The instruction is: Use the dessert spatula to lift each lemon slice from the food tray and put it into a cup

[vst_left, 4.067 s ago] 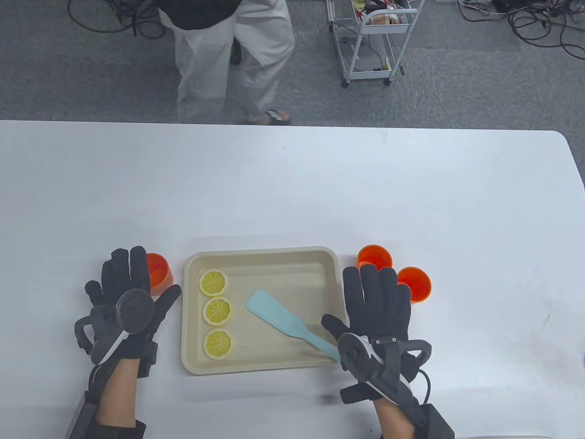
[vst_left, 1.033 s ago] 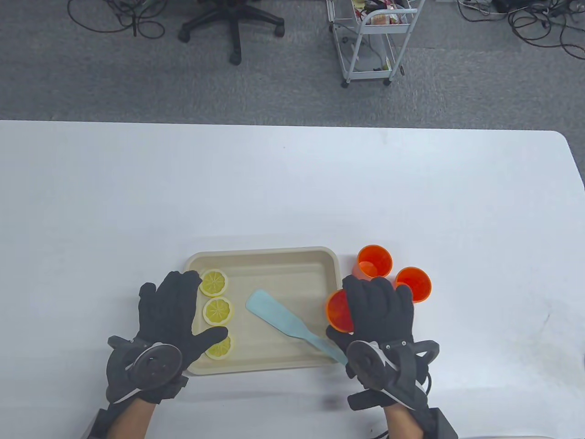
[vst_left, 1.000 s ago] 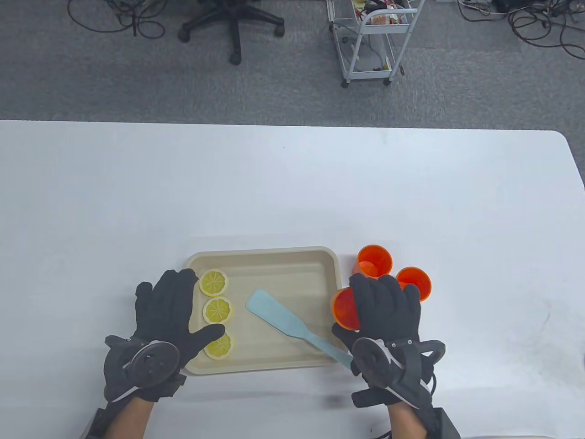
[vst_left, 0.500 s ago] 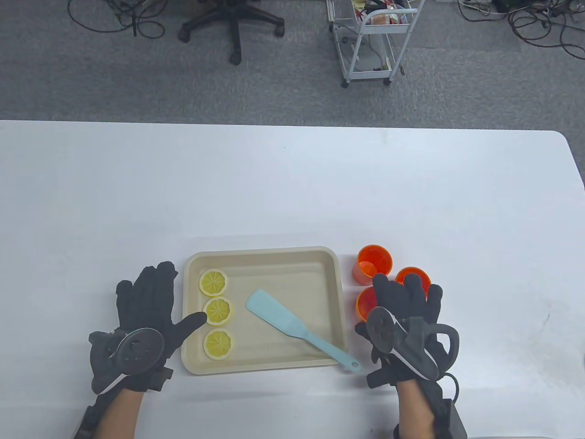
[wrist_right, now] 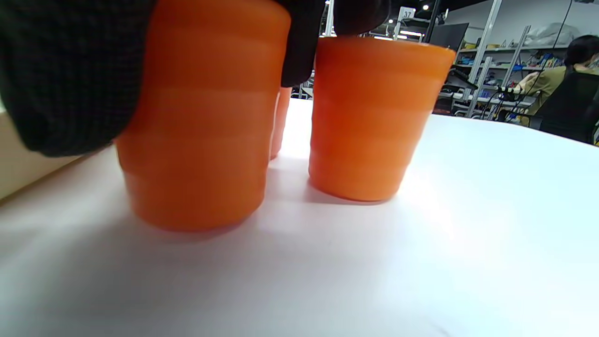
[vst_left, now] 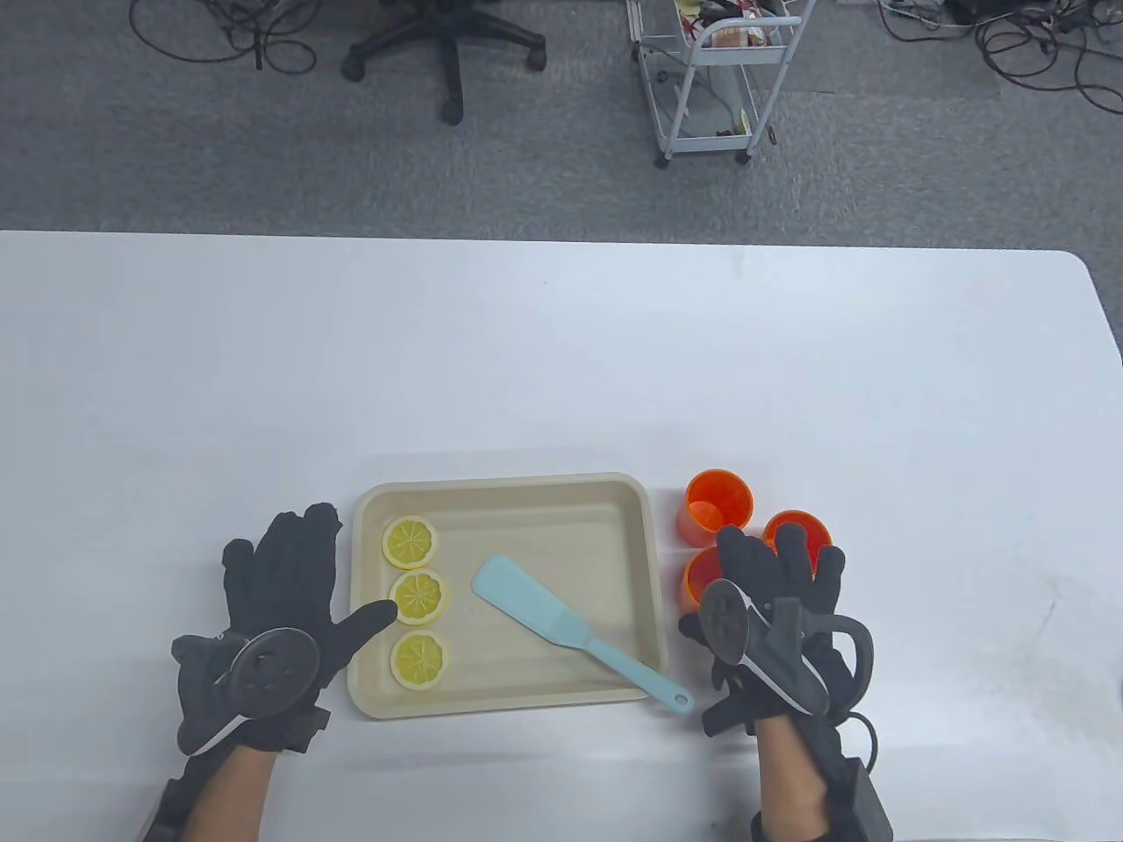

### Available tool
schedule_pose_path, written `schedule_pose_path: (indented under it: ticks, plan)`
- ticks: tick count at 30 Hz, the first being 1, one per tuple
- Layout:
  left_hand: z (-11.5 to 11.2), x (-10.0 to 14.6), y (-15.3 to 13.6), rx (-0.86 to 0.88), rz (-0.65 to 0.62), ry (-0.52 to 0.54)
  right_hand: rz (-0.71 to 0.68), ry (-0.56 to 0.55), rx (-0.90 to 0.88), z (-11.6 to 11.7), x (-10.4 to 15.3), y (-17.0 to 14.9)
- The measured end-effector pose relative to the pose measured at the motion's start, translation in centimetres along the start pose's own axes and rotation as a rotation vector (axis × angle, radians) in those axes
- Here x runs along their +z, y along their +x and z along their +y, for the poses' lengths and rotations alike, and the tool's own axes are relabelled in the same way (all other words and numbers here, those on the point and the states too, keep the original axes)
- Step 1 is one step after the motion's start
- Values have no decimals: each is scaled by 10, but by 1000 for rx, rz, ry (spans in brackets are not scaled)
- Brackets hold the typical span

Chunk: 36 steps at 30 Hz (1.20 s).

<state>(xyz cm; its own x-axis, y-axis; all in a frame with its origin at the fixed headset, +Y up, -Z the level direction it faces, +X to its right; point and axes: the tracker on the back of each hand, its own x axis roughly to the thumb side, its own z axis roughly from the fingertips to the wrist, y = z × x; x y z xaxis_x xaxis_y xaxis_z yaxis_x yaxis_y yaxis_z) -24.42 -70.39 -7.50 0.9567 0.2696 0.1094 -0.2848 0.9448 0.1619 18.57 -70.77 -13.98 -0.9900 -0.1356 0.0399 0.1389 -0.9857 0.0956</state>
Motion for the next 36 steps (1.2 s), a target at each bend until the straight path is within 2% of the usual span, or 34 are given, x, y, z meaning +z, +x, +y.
schedule_pose_path:
  ticks: [7, 10, 17, 19, 22, 25, 28, 36]
  plan:
    - [0, 0, 0, -8, 3, -7, -17, 3, -32, -10, 8, 1]
    - [0, 0, 0, -16, 6, -14, -17, 12, -44, -22, 16, 2]
    - [1, -1, -1, -32, 22, -27, -124, -203, -64, -53, 47, 29]
    - [2, 0, -1, -50, 26, -24, -183, -266, -48, -57, 56, 45]
    - [3, 0, -1, -79, 21, -28, -269, -290, -62, -57, 64, 63]
    - [3, 0, 0, -95, 17, -27, -356, -272, -57, -49, 67, 85]
    - [3, 0, 0, -96, 17, -30, -414, -177, -49, -36, 64, 103]
    - [2, 0, 0, -102, 21, -42, -442, -78, -35, -19, 58, 121]
